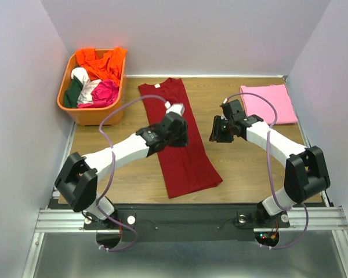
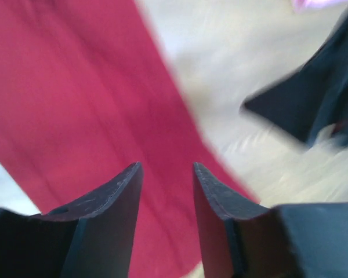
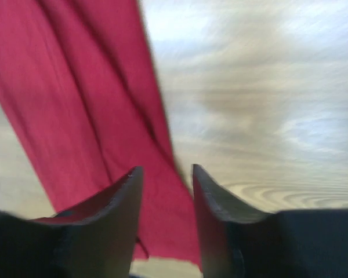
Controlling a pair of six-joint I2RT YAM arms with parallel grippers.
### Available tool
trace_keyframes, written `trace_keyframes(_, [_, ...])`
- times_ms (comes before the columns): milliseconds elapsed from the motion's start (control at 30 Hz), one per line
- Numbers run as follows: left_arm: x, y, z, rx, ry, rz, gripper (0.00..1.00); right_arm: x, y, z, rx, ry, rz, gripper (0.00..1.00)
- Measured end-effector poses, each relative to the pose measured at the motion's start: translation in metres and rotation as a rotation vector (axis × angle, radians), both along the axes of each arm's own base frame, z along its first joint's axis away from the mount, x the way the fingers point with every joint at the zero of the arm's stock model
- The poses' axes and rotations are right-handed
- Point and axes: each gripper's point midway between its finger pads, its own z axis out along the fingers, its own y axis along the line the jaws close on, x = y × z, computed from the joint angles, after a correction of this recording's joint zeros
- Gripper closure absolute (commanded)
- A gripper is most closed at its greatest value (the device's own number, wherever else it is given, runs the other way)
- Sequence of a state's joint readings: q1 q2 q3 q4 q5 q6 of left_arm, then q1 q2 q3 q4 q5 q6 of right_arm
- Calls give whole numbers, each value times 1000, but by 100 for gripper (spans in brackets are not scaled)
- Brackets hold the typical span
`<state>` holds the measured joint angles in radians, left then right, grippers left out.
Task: Fold and stack the t-shirts
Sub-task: Fold the tshirt
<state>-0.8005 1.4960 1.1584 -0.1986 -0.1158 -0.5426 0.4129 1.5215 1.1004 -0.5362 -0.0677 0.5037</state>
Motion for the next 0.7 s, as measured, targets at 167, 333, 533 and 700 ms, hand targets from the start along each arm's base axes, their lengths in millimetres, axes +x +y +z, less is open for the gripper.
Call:
trace_keyframes(167, [-49,28,-90,118,238,24,65,-28,12,-24,64,114,79,65])
trace_keyframes(333, [-64,45,-118,180,330,52,68,-83,11,-63,84,289,130,67])
trace_keyframes(533, [-70,52,-146,240,400,58,73,-132,18,-84,83,403,174,67])
trace_keyframes(700, [-67,57,-150,211,425,76,73,-155,29,-84,111,417,173,67])
